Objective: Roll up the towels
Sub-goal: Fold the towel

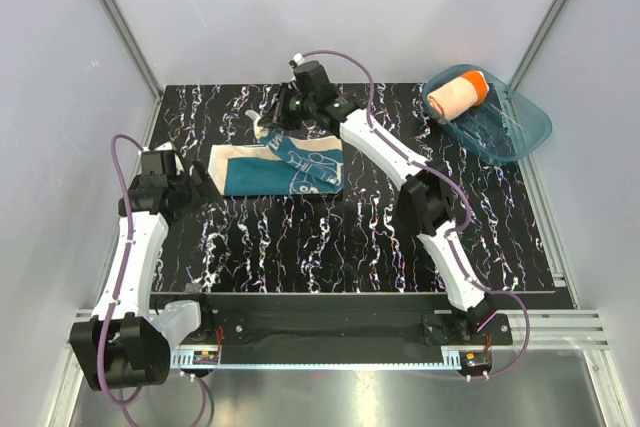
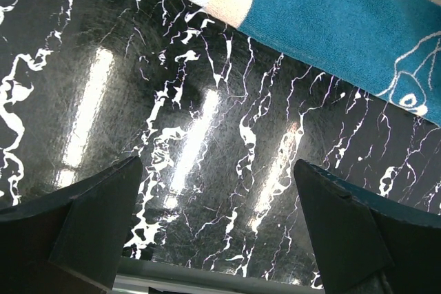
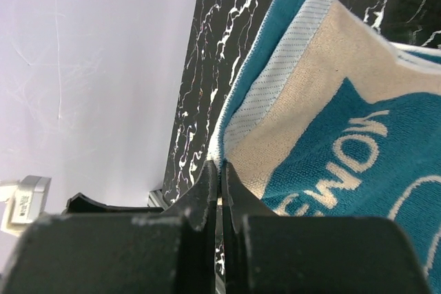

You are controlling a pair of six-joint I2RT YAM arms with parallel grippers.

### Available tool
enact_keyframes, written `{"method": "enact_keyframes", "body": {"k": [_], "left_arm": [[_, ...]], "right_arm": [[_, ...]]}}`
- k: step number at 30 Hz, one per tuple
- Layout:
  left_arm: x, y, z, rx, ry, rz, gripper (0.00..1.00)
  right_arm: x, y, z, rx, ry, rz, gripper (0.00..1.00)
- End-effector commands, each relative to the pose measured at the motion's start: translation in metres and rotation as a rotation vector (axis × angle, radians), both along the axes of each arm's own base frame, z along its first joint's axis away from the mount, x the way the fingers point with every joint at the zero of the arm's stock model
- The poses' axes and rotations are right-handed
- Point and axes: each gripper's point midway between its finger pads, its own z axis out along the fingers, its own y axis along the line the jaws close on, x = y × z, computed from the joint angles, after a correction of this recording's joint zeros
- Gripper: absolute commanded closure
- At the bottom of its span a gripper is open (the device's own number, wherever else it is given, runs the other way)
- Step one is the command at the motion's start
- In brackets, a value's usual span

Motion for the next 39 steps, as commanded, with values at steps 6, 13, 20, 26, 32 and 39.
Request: {"method": "enact_keyframes", "body": {"k": [6,13,20,26,32,39], "left_arm": [[0.004,0.004,0.008,0.017,-0.042,0.023,0.01],[0.003,0.004,0.010,0.018,-0.051,0.026,0.01],[0.003,0.004,0.010,0.018,-0.048,0.026,0.01],[0.002,0.009,0.010,0.039,-0.048,0.045,0.01],[0.002,0.010,0.008,0.043,-0.041,0.050,0.01],[0.001,0.014,0.008,0.057,-0.035,0.066,0.01]], "right_arm": [[-0.013,0.050,0.016,0.136,-0.063,0.091,1.00],[-0.029,0.079,-0.001,0.171,-0.058,0.162,1.00],[-0.051,0.112,-0.039,0.220,-0.003,0.253,1.00],[-0.059,0.130,-0.073,0.234,0.050,0.267,1.00],[-0.062,0.139,-0.085,0.257,0.050,0.271,0.41],[-0.056,0.138,-0.051,0.295,-0.032,0.265,0.00]]}}
